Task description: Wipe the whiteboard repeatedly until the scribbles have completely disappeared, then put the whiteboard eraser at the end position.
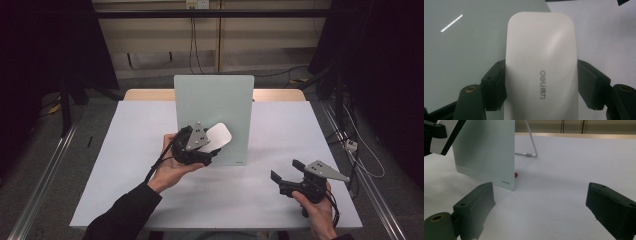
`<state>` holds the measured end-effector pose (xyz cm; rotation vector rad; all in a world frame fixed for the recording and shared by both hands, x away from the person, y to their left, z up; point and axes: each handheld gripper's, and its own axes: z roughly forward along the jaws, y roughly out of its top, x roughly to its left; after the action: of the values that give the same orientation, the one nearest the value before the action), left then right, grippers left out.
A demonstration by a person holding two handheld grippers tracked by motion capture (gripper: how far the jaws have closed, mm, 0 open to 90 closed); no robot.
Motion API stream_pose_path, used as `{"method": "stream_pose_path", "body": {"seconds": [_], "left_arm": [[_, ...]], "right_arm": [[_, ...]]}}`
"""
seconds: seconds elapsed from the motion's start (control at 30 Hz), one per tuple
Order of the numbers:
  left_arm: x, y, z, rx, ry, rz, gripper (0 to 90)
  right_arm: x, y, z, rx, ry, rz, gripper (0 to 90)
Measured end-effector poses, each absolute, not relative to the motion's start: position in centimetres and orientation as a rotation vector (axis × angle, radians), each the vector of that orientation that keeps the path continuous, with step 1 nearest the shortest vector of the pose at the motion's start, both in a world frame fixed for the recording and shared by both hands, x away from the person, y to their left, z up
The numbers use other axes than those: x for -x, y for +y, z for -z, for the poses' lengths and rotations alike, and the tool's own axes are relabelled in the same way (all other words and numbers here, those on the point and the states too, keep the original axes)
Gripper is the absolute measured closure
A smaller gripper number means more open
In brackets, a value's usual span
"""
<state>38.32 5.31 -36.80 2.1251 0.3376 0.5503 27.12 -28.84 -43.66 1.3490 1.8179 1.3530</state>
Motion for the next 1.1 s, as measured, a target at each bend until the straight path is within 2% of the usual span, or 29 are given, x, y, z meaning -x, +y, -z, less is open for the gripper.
{"method": "stream_pose_path", "body": {"seconds": [1.1], "left_arm": [[-37.8,7.8,36.1,-2.163,0.417,-0.351,31.2]], "right_arm": [[-27.1,-28.9,43.6,-1.342,1.823,-1.364,8.1]]}}
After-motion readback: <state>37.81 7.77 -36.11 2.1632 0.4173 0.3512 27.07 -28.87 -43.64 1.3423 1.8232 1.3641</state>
